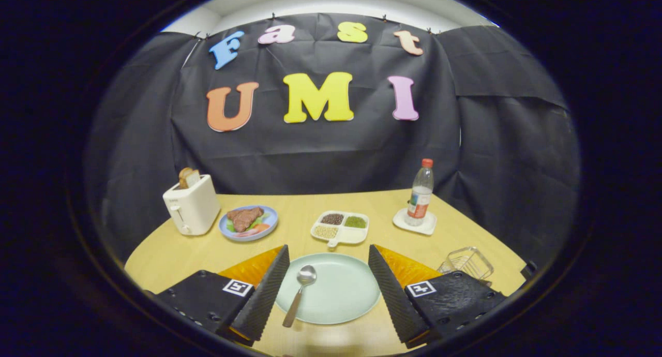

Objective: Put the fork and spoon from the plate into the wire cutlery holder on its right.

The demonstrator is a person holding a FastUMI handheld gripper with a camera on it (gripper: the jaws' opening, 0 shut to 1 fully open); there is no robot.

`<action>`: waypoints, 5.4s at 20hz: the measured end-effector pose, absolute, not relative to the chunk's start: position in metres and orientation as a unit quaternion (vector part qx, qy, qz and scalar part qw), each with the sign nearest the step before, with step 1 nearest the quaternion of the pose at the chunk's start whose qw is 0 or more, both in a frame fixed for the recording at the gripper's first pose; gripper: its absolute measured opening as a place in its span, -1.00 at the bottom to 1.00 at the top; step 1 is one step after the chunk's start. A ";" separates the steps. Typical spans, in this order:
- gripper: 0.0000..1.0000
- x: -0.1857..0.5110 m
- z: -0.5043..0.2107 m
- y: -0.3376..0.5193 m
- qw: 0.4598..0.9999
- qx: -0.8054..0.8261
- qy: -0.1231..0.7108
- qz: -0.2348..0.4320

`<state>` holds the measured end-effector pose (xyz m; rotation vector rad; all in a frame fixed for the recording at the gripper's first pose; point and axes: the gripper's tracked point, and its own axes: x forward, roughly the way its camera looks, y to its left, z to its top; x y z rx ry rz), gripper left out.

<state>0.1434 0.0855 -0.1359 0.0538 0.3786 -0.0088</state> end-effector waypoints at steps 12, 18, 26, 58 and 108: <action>0.82 0.172 -0.237 0.118 0.943 0.040 0.329 0.001; 0.82 0.172 -0.274 0.122 0.919 0.038 0.392 -0.004; 0.10 0.169 -0.284 0.132 0.911 0.065 0.407 0.022; -0.99 0.094 -0.168 0.053 0.955 0.084 0.282 0.047; -0.38 0.069 -0.155 -0.157 0.951 0.094 0.293 -0.024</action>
